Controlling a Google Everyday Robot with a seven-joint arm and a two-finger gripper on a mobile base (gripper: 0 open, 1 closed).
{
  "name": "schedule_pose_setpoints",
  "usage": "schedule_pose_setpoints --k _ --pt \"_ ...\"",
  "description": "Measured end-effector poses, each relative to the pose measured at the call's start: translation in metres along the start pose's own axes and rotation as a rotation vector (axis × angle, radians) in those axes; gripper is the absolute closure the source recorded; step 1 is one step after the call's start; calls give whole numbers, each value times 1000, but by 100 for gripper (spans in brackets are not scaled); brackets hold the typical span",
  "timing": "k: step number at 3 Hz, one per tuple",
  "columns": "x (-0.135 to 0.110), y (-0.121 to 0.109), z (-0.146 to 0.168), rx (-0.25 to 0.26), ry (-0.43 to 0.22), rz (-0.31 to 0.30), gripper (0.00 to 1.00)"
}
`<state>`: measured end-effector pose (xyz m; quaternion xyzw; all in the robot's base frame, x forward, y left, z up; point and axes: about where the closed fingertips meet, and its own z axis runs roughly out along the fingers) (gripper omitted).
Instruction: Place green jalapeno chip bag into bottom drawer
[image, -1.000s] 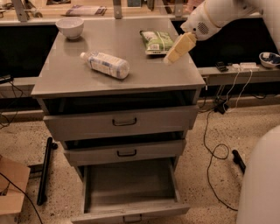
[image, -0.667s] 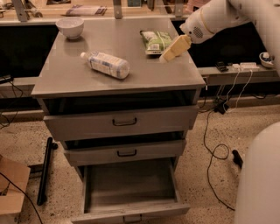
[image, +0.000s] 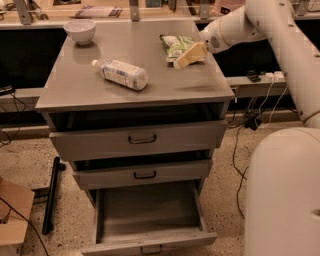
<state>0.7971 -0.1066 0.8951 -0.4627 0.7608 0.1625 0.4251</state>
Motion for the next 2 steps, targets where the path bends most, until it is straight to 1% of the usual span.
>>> schedule_pose_setpoints --k 1,2 --pt "2 -17 33 -37 -79 60 0" --pt "4 -25 51 -63 -136 104 0"
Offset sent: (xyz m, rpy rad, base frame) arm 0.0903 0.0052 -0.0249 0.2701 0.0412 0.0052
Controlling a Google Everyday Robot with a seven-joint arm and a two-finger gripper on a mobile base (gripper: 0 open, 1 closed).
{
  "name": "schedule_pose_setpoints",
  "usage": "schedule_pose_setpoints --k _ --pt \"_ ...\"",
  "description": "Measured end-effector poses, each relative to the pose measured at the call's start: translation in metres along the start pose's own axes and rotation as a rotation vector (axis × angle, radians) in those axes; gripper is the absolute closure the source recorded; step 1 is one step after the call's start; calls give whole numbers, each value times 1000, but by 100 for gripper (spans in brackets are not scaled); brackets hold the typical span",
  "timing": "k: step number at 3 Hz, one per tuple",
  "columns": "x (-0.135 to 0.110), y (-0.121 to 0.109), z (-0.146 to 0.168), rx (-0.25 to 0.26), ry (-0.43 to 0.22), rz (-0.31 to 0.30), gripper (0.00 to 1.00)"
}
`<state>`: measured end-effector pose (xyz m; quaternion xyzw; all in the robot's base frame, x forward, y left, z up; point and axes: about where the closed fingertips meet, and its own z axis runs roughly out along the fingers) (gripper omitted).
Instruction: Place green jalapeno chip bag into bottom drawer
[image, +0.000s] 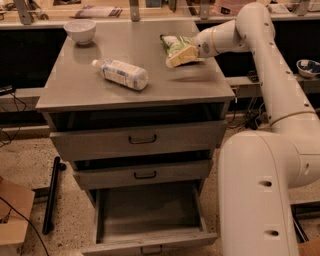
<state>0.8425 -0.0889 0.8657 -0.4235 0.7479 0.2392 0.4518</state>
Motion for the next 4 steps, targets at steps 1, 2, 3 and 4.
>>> schedule_pose_setpoints --k 1,2,3,4 --pt "7 -6 12 -28 -39 46 0" --pt "16 -10 17 -39 -49 86 0" --pt "24 -9 19 -49 -30 107 18" --pt "22 -9 17 -45 -15 97 42"
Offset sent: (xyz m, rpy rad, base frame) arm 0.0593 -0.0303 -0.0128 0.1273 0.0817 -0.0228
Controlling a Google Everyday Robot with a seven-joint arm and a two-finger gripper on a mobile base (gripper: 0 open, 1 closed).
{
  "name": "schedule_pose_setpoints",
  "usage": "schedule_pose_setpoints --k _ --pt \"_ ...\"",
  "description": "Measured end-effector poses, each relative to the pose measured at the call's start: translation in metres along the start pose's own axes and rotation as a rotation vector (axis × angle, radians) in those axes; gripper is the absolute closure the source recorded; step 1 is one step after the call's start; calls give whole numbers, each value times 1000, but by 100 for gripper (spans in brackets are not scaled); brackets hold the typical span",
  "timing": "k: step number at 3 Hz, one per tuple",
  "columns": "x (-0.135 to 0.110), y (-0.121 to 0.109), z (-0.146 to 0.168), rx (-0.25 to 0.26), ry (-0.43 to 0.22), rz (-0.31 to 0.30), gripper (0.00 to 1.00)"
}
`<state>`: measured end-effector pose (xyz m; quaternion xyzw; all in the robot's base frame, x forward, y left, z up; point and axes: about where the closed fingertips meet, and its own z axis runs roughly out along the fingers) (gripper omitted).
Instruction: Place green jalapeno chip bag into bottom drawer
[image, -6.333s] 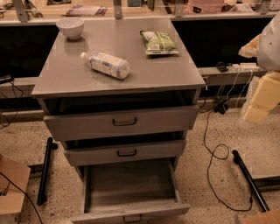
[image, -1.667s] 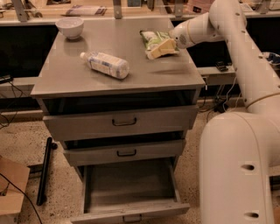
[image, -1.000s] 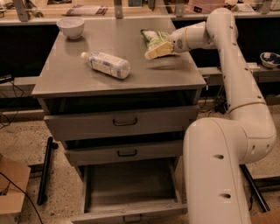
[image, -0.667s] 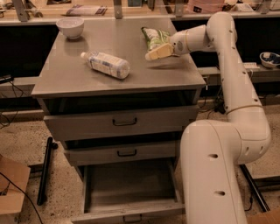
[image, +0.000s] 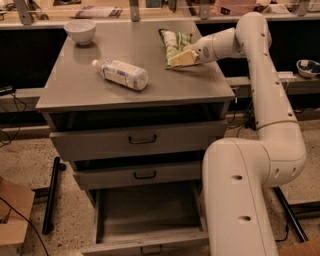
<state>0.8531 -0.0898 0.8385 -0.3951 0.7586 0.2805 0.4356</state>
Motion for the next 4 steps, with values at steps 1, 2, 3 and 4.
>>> schedule_pose_setpoints --k 1,2,3,4 --pt "-7 3 -1 5 10 -24 65" --pt "-32 20 -4 -3 32 -113 96" --pt "-63 53 -8 -39 87 -258 100" --pt "-91 98 -36 -110 163 -472 100"
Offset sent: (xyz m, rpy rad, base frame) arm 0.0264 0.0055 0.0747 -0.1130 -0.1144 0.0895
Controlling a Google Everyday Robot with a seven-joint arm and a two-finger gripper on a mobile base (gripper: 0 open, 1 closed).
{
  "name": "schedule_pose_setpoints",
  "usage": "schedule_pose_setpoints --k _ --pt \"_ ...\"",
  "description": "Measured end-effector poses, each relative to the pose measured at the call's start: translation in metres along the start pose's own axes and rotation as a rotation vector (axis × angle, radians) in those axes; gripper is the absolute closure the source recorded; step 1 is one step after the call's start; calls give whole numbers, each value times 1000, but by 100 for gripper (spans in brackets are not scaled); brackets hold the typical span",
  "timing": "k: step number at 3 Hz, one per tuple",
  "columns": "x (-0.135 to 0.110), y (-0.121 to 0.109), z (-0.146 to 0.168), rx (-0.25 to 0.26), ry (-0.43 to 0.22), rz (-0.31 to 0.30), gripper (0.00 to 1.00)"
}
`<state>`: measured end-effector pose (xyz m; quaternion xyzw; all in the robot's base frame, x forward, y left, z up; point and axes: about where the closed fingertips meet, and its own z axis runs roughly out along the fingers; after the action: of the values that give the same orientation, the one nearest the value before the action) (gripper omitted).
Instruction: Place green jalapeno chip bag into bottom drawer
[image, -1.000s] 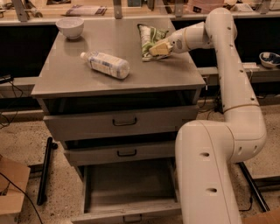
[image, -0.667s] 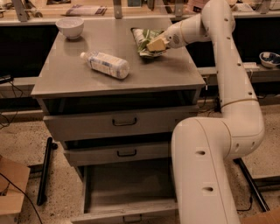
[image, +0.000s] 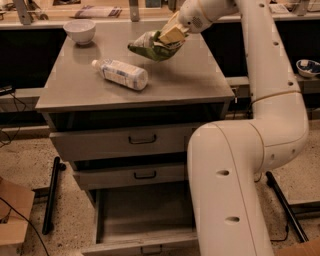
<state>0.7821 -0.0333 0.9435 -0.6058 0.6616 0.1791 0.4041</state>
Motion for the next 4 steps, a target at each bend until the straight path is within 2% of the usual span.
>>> schedule_pose_setpoints --k 1,2,3,4 --pt "-12 19 -21 -41 44 -86 100" --pt "-10 32 -60 -44 103 -119 100" --pt "-10 32 -59 -44 103 -119 100" --pt "-14 25 -46 -28 128 -132 100"
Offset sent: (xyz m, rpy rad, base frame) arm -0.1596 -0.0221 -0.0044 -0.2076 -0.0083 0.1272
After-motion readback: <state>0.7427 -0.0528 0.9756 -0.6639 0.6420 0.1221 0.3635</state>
